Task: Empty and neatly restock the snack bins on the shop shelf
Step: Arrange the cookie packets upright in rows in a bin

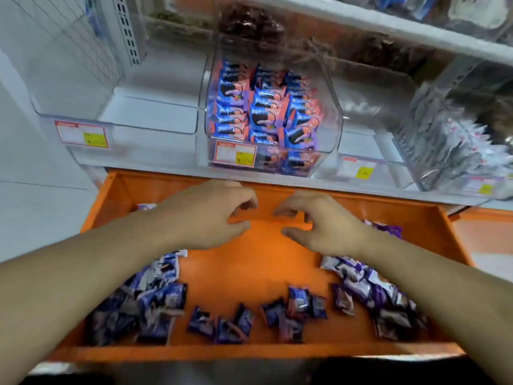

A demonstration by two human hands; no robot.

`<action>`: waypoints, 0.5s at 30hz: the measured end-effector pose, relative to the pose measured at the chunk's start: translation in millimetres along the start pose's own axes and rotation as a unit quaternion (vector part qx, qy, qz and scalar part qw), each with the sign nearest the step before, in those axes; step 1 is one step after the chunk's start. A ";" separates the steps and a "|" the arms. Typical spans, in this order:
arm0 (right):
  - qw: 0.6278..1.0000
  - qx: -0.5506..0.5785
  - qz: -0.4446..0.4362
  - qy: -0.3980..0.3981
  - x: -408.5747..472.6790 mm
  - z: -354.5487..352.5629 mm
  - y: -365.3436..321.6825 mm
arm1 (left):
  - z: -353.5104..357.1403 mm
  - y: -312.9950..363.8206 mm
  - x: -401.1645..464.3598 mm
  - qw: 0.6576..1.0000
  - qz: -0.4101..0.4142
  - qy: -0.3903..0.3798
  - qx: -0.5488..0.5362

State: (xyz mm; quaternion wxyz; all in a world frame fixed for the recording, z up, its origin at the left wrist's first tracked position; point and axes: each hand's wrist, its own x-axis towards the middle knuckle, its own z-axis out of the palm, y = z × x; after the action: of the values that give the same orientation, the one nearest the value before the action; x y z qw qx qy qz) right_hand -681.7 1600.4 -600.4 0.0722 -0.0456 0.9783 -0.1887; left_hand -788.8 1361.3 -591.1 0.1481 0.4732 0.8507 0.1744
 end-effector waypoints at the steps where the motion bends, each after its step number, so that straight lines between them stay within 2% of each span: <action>1: 0.998 -0.005 0.022 -0.065 -6.2 13.2 5.0 | 18.5 -2.9 1.5 0.999 -0.004 -0.045 0.004; 4: 0.963 -0.022 0.071 -0.257 -17.1 53.2 26.8 | 72.1 -15.4 6.8 0.982 -0.027 -0.187 0.003; 5: 0.954 -0.045 0.074 -0.287 -17.5 67.8 39.4 | 88.3 -21.3 8.6 0.975 -0.033 -0.218 0.005; 10: 0.921 -0.097 0.075 -0.371 -16.7 130.3 99.2 | 171.3 -44.7 22.8 0.949 -0.032 -0.312 -0.044; 15: 0.919 -0.156 -0.003 -0.361 -30.7 181.2 135.5 | 258.5 -54.1 29.6 0.905 0.101 -0.414 -0.022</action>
State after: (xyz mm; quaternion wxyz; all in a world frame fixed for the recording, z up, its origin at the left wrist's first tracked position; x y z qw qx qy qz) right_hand -631.2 1663.5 -814.0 0.4125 -0.1239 0.9025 -0.0048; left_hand -736.8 1400.5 -848.7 0.4786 0.5831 0.6564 -0.0039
